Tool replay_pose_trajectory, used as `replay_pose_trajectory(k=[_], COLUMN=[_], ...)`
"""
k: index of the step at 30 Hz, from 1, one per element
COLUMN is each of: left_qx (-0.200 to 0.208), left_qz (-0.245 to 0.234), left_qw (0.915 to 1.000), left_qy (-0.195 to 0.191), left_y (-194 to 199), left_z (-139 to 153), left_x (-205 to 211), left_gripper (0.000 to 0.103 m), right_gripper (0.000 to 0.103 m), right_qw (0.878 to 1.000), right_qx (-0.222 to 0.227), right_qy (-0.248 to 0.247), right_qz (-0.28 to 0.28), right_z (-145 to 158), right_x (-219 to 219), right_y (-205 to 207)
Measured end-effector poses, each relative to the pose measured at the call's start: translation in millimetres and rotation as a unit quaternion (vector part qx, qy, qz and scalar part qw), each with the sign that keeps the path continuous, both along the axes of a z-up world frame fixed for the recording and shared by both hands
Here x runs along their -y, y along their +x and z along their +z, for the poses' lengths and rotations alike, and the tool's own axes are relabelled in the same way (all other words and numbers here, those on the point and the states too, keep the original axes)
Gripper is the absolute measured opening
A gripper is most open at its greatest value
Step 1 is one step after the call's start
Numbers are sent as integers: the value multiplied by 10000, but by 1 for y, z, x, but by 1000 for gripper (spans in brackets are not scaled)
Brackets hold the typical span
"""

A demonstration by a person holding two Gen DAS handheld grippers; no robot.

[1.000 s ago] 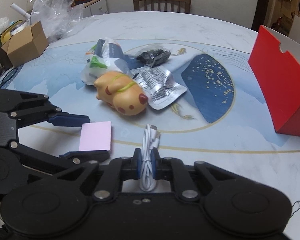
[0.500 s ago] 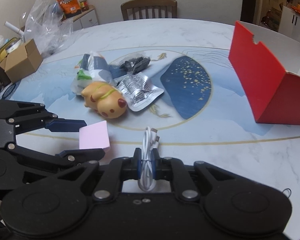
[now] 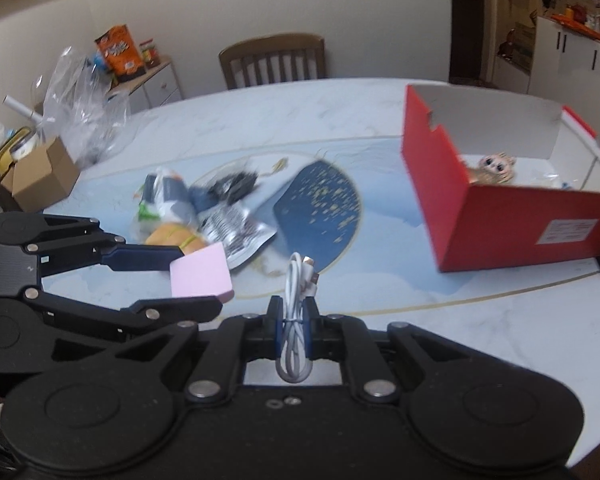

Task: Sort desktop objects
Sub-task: 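Carry the sticky-note pad and cable over into the red shoebox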

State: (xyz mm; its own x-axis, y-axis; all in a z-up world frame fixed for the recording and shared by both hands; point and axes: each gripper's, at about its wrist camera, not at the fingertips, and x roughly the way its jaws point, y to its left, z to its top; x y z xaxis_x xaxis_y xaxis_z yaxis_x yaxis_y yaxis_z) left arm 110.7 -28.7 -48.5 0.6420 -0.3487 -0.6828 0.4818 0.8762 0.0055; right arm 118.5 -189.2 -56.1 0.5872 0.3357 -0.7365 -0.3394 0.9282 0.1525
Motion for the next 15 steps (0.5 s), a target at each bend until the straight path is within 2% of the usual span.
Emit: replay_pose_trajectory(k=[15], left_qx=[232], left_qz=[-85], left_qw=[9993], left_qy=[-279], left_y=[31], left_z=[47], left_x=[60], left_gripper=[45], right_gripper=[9], right_qw=[9983], right_qx=[465], right_qy=[66], right_qz=[-349], right_z=[52], right_x=[70], right_y=[14])
